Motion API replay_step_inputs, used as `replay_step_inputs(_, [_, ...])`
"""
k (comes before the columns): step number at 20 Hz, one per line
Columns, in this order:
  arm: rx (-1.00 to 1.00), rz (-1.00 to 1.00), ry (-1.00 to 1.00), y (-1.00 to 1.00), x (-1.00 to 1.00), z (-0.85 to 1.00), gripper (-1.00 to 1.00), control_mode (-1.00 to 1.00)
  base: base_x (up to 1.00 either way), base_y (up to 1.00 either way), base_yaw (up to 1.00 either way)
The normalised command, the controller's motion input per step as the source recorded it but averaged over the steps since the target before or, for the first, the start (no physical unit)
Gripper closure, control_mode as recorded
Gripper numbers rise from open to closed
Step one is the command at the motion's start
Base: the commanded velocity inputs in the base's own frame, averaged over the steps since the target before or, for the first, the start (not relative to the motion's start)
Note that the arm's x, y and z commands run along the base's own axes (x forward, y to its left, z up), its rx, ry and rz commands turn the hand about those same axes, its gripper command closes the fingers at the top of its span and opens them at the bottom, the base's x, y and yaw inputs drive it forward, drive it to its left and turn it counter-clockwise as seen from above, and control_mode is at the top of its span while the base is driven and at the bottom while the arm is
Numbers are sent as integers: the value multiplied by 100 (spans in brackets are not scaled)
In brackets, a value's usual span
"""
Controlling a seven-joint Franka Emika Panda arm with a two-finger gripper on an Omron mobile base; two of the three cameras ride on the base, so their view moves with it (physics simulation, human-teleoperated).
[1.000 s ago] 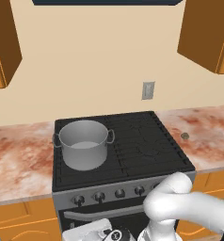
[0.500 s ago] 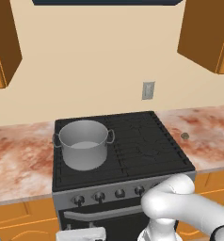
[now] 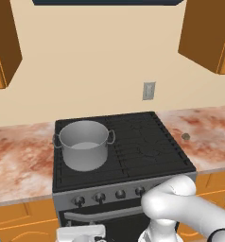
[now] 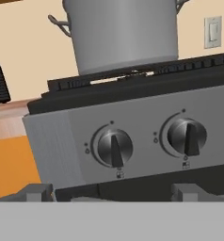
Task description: Turn on the burner for the pot on the stove. Wait thirty seconds for the pot to heat up. Then add the garlic to the pot.
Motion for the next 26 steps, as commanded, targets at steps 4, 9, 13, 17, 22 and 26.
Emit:
replay_step_inputs(4, [0, 4, 0, -26, 31, 0, -100, -100, 0, 0, 0])
replay_step_inputs(9, [0, 2, 0, -14, 25, 0, -100, -100, 0, 0, 0])
replay_step_inputs(13, [0, 0, 0, 0, 1, 0, -100, -100, 0, 0, 0])
replay_step_inputs(17, [0, 0, 0, 0, 1, 0, -100, -100, 0, 0, 0])
replay_step_inputs(22, [0, 0, 0, 0, 5, 0, -100, -100, 0, 0, 0])
replay_step_inputs(26, [0, 0, 0, 0, 16, -6, -100, -100, 0, 0, 0])
